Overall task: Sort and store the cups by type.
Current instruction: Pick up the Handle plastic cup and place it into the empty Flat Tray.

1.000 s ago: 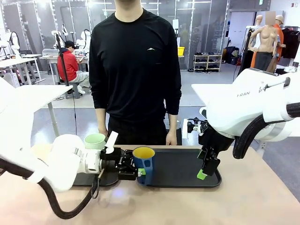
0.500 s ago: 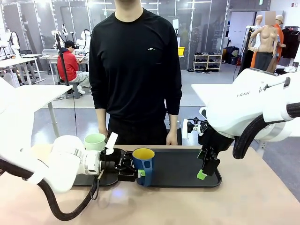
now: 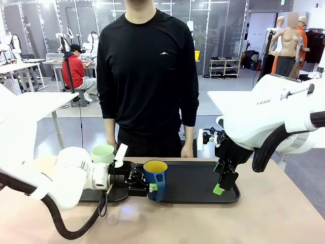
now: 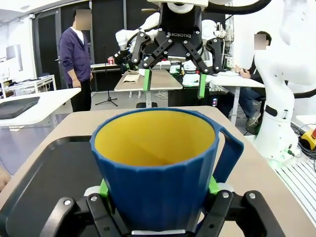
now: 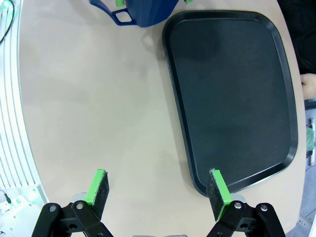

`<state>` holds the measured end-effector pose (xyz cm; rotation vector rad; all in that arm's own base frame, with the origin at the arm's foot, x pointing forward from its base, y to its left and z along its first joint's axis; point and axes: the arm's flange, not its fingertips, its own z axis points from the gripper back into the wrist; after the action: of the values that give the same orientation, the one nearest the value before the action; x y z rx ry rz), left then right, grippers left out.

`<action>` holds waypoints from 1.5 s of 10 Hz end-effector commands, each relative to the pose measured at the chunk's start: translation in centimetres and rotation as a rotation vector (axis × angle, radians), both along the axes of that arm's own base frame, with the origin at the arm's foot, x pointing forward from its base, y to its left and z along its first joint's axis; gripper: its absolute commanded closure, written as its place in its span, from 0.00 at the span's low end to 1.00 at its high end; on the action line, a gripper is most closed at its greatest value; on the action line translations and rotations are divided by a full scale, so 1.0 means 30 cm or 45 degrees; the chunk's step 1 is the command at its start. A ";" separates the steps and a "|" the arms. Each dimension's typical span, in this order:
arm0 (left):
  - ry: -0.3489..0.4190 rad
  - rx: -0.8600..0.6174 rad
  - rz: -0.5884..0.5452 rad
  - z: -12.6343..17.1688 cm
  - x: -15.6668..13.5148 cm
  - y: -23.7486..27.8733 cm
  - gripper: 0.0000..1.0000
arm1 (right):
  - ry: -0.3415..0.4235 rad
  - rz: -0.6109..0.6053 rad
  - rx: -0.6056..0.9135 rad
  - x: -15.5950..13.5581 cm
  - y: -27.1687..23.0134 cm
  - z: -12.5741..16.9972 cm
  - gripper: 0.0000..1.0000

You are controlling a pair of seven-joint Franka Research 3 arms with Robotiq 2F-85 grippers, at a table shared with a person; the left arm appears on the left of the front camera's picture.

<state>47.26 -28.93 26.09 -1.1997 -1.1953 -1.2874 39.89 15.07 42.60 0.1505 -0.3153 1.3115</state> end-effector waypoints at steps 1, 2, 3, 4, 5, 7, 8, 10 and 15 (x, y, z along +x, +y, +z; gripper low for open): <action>-0.054 -0.013 0.117 -0.014 0.037 -0.052 0.24 | -0.005 -0.011 -0.008 -0.002 -0.002 0.001 0.00; -0.066 -0.027 0.181 -0.022 0.057 -0.076 0.24 | -0.005 -0.011 -0.008 -0.002 -0.002 0.001 0.00; -0.049 -0.045 0.211 -0.030 0.073 -0.097 0.24 | -0.005 -0.011 -0.008 -0.002 -0.002 0.001 0.00; -0.043 -0.064 0.235 -0.039 0.088 -0.116 0.24 | -0.005 -0.011 -0.008 -0.002 -0.002 0.001 0.00; -0.041 -0.062 0.251 -0.047 0.102 -0.140 0.24 | -0.005 -0.011 -0.008 -0.002 -0.002 0.001 0.00; -0.033 -0.051 0.269 -0.074 0.136 -0.194 0.24 | -0.005 -0.011 -0.008 -0.002 -0.002 0.001 0.00; -0.023 -0.057 0.276 -0.086 0.152 -0.217 0.24 | -0.005 -0.011 -0.008 -0.002 -0.002 0.001 0.00; -0.039 -0.031 0.311 -0.108 0.181 -0.257 0.24 | -0.005 -0.011 -0.008 -0.002 -0.002 0.001 0.00; -0.087 0.009 0.339 -0.175 0.249 -0.275 0.24 | -0.005 -0.011 -0.008 -0.002 -0.002 0.001 0.00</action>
<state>55.37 -36.62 22.41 -1.0079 -1.3005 -1.1349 39.88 15.07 42.60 0.1509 -0.3154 1.3116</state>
